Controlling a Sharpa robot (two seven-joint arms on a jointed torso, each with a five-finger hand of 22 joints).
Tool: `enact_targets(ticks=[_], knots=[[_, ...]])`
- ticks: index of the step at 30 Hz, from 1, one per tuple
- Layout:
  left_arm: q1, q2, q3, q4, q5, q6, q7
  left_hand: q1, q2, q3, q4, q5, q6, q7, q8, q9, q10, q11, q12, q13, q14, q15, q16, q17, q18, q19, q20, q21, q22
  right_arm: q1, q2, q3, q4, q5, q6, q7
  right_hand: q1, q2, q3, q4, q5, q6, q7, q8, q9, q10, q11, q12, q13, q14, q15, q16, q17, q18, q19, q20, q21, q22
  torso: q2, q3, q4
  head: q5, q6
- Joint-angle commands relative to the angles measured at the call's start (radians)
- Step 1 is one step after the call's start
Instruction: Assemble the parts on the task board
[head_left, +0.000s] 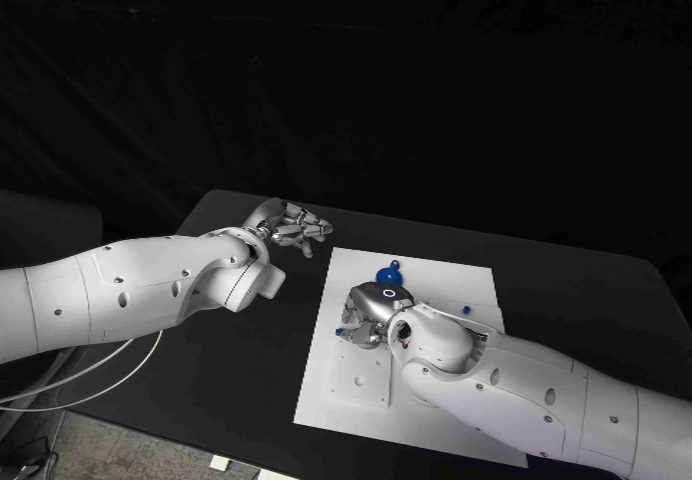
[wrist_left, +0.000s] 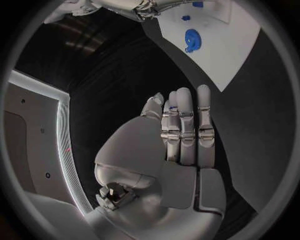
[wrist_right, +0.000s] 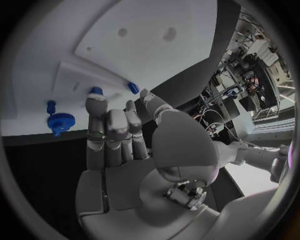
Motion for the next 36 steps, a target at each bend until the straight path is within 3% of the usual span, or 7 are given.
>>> enact_targets(ticks=[1, 7, 11, 16, 36], knots=[[0.001, 0.006, 0.001, 0.002, 0.007, -0.005, 0.019, 0.009, -0.001, 0.007, 0.000, 0.006, -0.004, 0.000, 0.004, -0.001, 0.000, 0.006, -0.003, -0.001, 0.005, 0.001, -0.003, 0.001, 0.006, 0.006, 0.001, -0.003, 0.001, -0.004, 0.003, -0.001, -0.003, -0.025, 0.019, -0.022, 0.003, -0.004, 0.011, -0.001, -0.010, 0.012, -0.001, -0.004, 0.001, 0.007, 0.000, -0.001, 0.002, 0.003, 0.001, 0.004, -0.001, -0.006, 0.048, -0.002, 0.005, 0.055, 0.000, 0.0006, 0.0010, -0.002, -0.002], [0.001, 0.014, 0.001, 0.001, 0.006, 0.001, 0.019, 0.008, -0.001, 0.008, -0.001, 0.006, -0.005, 0.000, 0.004, -0.001, -0.001, 0.007, -0.004, -0.001, 0.005, 0.002, -0.005, 0.003, 0.006, 0.006, 0.001, -0.006, 0.003, -0.010, 0.008, -0.002, -0.008, -0.028, 0.022, -0.023, 0.006, -0.001, 0.024, -0.007, -0.018, 0.041, -0.010, -0.002, 0.002, 0.009, -0.004, 0.002, 0.005, 0.004, -0.001, 0.007, 0.000, -0.008, 0.048, -0.003, 0.009, 0.056, 0.000, -0.0006, 0.0015, 0.000, -0.006], [0.001, 0.019, 0.001, -0.001, 0.005, 0.004, 0.019, 0.007, 0.000, 0.009, -0.001, 0.006, -0.007, 0.000, 0.004, -0.001, -0.002, 0.007, -0.004, -0.001, 0.005, 0.002, -0.006, 0.004, 0.006, 0.007, 0.001, -0.008, 0.005, -0.014, 0.013, -0.003, -0.012, -0.033, 0.022, -0.027, 0.007, 0.002, 0.034, -0.011, -0.027, 0.046, -0.011, -0.004, 0.001, 0.009, -0.005, 0.001, 0.005, 0.004, -0.001, 0.009, 0.000, -0.011, 0.048, -0.004, 0.012, 0.057, -0.001, 0.0007, 0.0019, 0.001, -0.006], [0.001, 0.022, 0.001, -0.001, 0.005, 0.007, 0.019, 0.007, 0.000, 0.010, -0.003, 0.006, -0.008, 0.001, 0.005, -0.001, -0.004, 0.007, -0.004, -0.001, 0.006, 0.002, -0.007, 0.006, 0.007, 0.009, 0.002, -0.010, 0.006, -0.016, 0.016, -0.003, -0.019, -0.037, 0.023, -0.030, 0.005, 0.002, 0.048, -0.016, -0.033, 0.049, -0.012, -0.004, 0.001, 0.009, -0.006, 0.001, 0.006, 0.004, -0.001, 0.009, -0.001, -0.012, 0.047, -0.005, 0.011, 0.057, -0.001, -0.0009, 0.0037, 0.002, -0.008], [0.001, 0.034, 0.001, -0.002, 0.002, 0.015, 0.008, 0.007, 0.001, 0.012, -0.006, 0.004, -0.012, 0.002, 0.006, -0.001, -0.006, 0.008, -0.004, 0.000, 0.009, 0.002, -0.006, 0.011, 0.008, 0.014, 0.001, -0.013, 0.013, -0.024, 0.031, -0.007, -0.045, -0.038, 0.033, -0.024, -0.006, 0.016, 0.079, -0.020, -0.053, 0.059, -0.015, -0.003, 0.001, 0.008, -0.007, -0.003, 0.004, 0.003, -0.002, 0.006, -0.006, -0.014, 0.047, -0.005, 0.006, 0.056, 0.000, 0.0002, 0.0007, 0.000, -0.015]])
